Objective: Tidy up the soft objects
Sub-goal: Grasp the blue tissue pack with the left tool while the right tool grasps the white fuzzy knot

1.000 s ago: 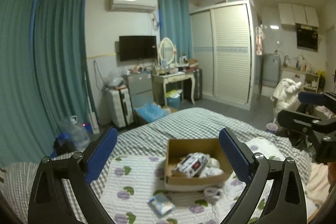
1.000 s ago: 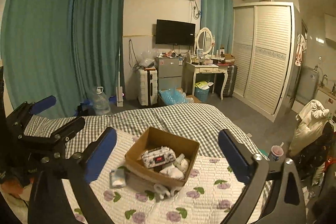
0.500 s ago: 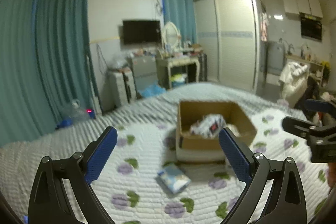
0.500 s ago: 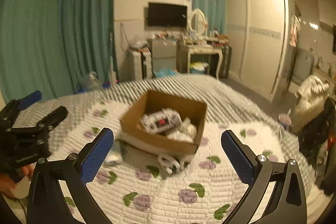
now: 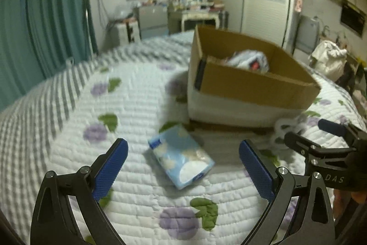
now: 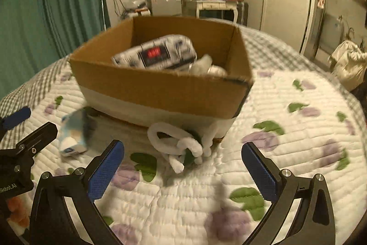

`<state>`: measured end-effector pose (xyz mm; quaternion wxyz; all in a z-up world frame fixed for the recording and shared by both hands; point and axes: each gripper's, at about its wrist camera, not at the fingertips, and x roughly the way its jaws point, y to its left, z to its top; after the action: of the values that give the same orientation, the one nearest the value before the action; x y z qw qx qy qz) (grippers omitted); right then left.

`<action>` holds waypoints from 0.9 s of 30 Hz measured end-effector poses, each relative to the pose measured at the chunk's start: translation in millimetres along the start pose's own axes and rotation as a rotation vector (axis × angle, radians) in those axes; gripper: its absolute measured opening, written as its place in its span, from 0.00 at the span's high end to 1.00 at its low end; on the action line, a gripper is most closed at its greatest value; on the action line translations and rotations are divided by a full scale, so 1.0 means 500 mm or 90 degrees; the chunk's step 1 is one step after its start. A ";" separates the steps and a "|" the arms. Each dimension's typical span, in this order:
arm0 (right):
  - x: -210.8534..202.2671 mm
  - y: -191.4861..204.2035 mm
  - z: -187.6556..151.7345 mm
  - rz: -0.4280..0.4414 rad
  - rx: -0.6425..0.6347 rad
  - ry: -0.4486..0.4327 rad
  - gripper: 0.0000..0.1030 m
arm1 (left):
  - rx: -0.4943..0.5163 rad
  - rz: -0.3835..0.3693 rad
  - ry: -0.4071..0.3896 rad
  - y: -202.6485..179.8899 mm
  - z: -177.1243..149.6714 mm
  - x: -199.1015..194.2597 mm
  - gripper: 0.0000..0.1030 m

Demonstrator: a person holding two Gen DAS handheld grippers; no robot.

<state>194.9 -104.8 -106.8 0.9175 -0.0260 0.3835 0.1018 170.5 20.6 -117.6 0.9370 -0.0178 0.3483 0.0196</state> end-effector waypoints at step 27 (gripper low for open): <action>0.013 -0.039 -0.035 0.050 0.049 0.006 0.67 | -0.032 -0.028 0.075 -0.008 -0.047 0.040 0.40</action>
<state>191.4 -124.7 -124.4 0.9114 0.0239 0.3921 0.1224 170.7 15.9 -148.3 0.9145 -0.0502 0.4015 0.0066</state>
